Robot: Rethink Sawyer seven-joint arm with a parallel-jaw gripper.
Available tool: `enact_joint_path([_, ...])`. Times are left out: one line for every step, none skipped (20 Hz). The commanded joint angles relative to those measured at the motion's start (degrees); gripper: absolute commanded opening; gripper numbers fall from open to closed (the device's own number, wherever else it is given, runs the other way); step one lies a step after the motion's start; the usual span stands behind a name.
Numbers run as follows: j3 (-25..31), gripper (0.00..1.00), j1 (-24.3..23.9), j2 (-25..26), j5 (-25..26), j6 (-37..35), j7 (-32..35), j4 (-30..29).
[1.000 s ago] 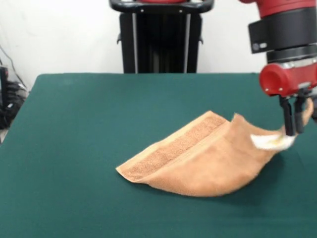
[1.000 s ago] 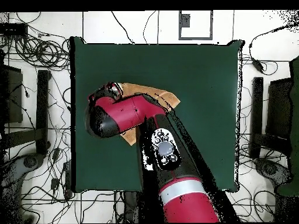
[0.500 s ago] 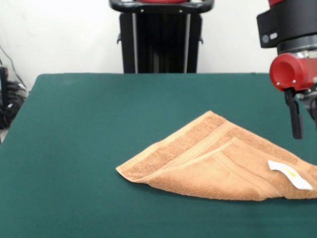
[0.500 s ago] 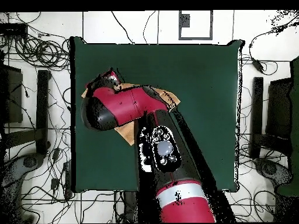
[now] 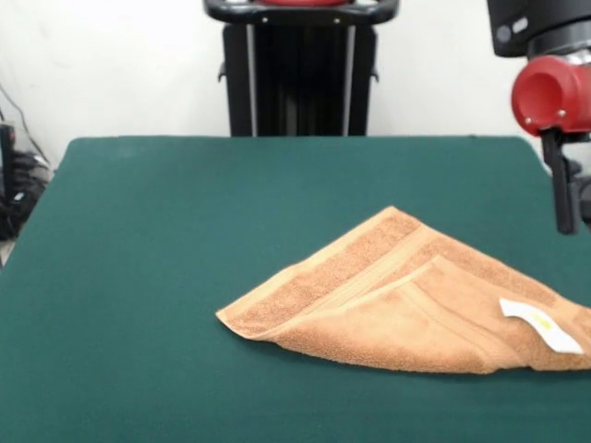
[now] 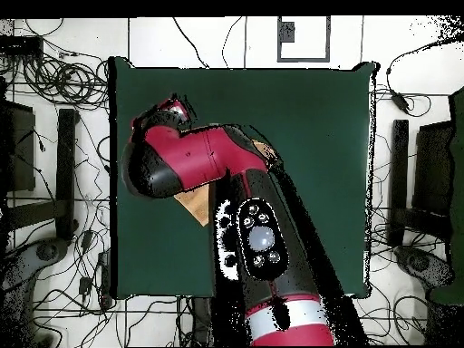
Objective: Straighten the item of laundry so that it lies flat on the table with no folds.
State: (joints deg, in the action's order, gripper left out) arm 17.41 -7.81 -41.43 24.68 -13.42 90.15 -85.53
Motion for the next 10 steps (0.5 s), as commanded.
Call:
enact_joint_path([0.7, 1.0, -1.0, 3.2, -0.7, -14.0, -0.1, -6.8])
enact_joint_path([1.2, 1.0, -1.6, 4.2, -0.7, -15.7, -1.1, -7.0])
enact_joint_path([0.7, 1.0, -1.4, 4.7, -0.3, -15.5, -0.5, -7.0])
enact_joint_path([0.2, 1.0, -1.3, 5.1, 0.0, -15.4, 0.1, -7.1])
enact_joint_path([0.0, 1.0, -1.4, 6.1, 0.4, -15.2, 0.5, -7.0])
enact_joint_path([-0.3, 1.0, -1.4, 6.4, 0.1, -15.9, 1.2, -7.0])
enact_joint_path([-0.9, 1.0, -1.1, 7.0, 0.2, -16.0, 2.2, -6.7])
enact_joint_path([-1.5, 1.0, -0.8, 7.6, 0.3, -16.0, 3.2, -6.3])
enact_joint_path([-1.9, 1.0, -0.7, 8.0, -0.1, -16.2, 4.3, -6.1])
enact_joint_path([-2.3, 1.0, -0.6, 8.5, -0.6, -16.3, 5.5, -5.9])
